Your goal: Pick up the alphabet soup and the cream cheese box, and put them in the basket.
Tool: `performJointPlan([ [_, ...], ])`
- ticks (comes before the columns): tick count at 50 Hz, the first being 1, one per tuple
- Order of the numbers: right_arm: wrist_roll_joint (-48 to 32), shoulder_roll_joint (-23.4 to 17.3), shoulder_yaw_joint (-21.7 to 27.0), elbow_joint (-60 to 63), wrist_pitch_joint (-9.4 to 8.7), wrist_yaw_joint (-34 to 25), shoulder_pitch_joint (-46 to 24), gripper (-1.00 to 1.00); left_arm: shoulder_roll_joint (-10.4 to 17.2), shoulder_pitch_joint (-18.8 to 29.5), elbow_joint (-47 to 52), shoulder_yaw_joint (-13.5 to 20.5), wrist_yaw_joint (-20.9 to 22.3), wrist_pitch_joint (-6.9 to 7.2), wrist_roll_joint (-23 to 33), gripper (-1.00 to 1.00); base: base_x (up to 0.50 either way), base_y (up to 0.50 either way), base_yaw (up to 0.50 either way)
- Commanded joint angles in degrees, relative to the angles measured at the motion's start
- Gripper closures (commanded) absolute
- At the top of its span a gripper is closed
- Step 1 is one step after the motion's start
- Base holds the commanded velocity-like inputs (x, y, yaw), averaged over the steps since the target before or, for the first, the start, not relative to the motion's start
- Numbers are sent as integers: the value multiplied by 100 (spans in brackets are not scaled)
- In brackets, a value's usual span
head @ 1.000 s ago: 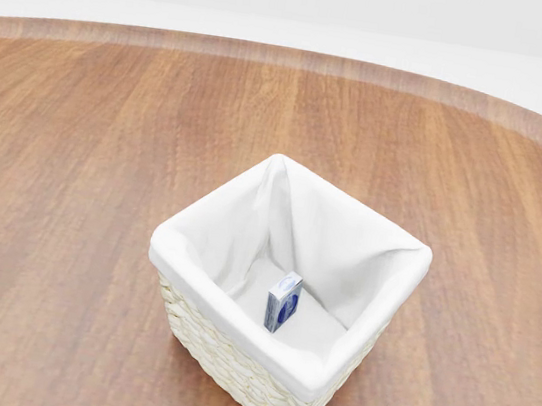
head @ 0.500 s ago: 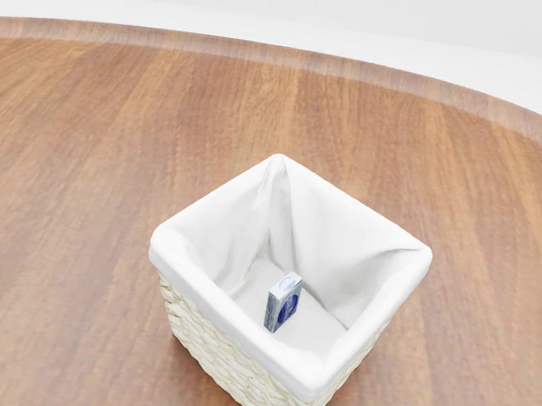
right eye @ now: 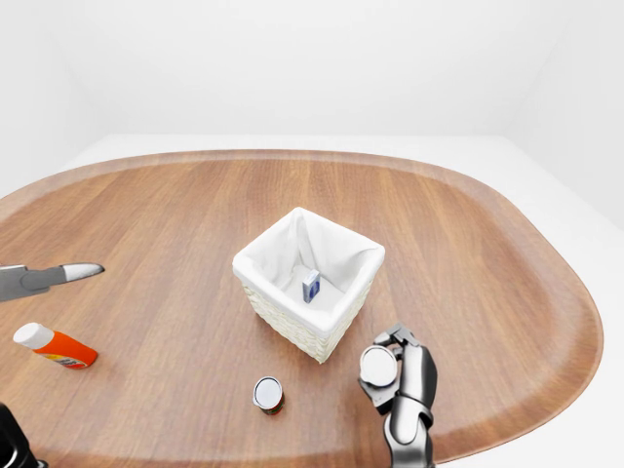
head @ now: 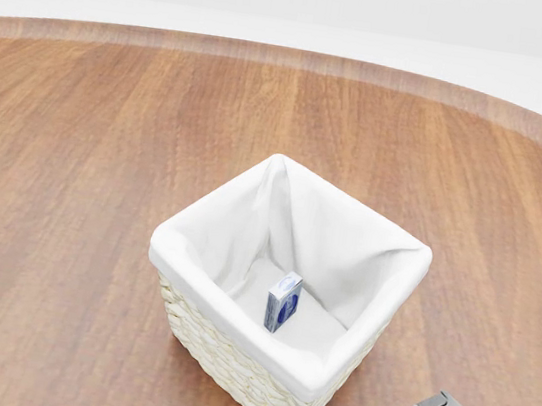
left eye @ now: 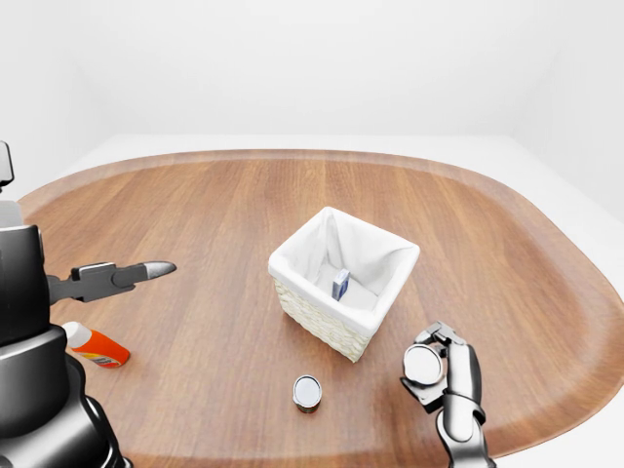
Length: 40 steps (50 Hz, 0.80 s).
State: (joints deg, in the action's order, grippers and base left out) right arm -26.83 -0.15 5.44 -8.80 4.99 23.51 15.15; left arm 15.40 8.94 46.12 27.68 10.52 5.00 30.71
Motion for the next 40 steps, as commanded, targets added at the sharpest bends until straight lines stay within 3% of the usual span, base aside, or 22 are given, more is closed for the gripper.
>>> performJointPlan([
  [1, 424, -48, 253, 675, 1, 62, -122, 100, 52, -29, 64, -27, -117, 0, -282, -100, 0, 0, 0],
  [13, 526, 60, 322, 1818, -17, -312, -169, 100, 61, -17, 27, -57, -78, 0, -231, -100, 0, 0, 0],
  [17, 608, 80, 399, 2198, -328, -428, -241, 100, 70, -7, 46, -79, -23, 0, -176, -100, 0, 0, 0],
  [27, 720, 68, 321, 2491, -757, -520, -590, 100, 62, -11, -87, -150, 5, 0, -109, -100, 0, 0, 0],
  [29, 854, 41, 328, 2533, -666, -497, -747, 100, 36, -46, -95, -208, 3, 0, -48, -100, 0, 0, 0],
  [34, 944, -5, 246, 2724, -999, -498, -1071, 100, -16, -58, -221, -186, -71, 0, -73, -100, 0, 0, 0],
  [40, 863, -23, 36, 2703, -999, -422, -1345, 100, -15, -57, -193, -169, -73, 0, -94, -100, 0, 0, 0],
])
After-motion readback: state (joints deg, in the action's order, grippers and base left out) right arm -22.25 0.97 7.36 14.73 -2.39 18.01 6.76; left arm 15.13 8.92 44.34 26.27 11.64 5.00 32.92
